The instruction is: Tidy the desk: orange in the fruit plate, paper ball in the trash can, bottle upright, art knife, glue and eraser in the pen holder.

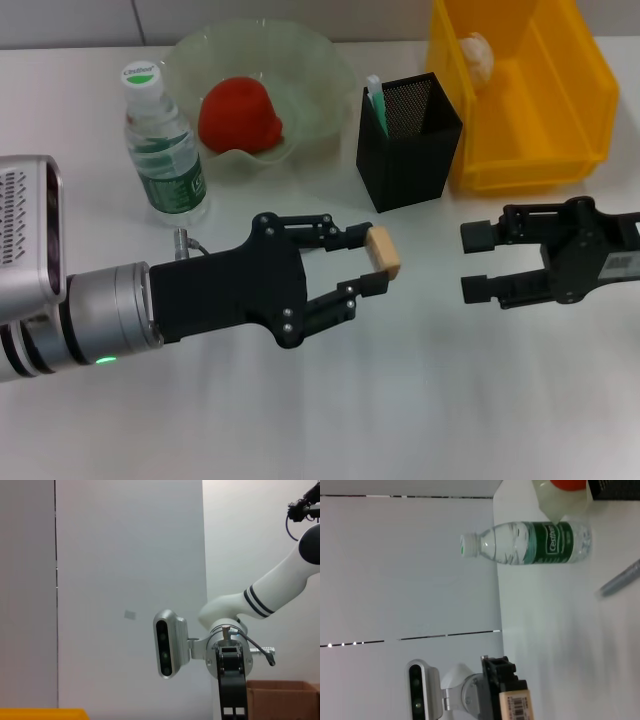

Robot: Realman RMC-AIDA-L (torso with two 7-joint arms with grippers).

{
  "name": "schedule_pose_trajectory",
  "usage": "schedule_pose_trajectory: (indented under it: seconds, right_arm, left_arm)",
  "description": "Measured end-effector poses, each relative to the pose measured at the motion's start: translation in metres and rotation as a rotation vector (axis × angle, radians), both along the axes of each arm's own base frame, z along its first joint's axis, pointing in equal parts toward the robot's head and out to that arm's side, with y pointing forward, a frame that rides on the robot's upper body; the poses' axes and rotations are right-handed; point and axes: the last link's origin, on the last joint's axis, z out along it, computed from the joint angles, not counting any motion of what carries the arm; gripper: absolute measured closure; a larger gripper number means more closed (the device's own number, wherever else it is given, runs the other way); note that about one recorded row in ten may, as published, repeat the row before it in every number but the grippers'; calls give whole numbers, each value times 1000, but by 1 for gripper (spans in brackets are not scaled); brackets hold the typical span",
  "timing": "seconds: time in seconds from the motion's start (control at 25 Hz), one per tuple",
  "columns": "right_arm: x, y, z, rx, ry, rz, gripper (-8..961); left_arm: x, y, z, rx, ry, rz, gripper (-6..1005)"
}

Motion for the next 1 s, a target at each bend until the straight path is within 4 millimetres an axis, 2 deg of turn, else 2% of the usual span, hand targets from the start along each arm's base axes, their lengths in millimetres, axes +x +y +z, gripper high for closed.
schedule_pose_trajectory:
  seconds: [0.44,1.0]
  right_arm:
    - [-6,1,-12,8,23,-4,251]
    - [-27,7,-23,16,88,18,259]
  left_arm:
    - [3,-1,-2,-13,-7,-7,501]
    - [10,0,-3,-38,-32,-9,492]
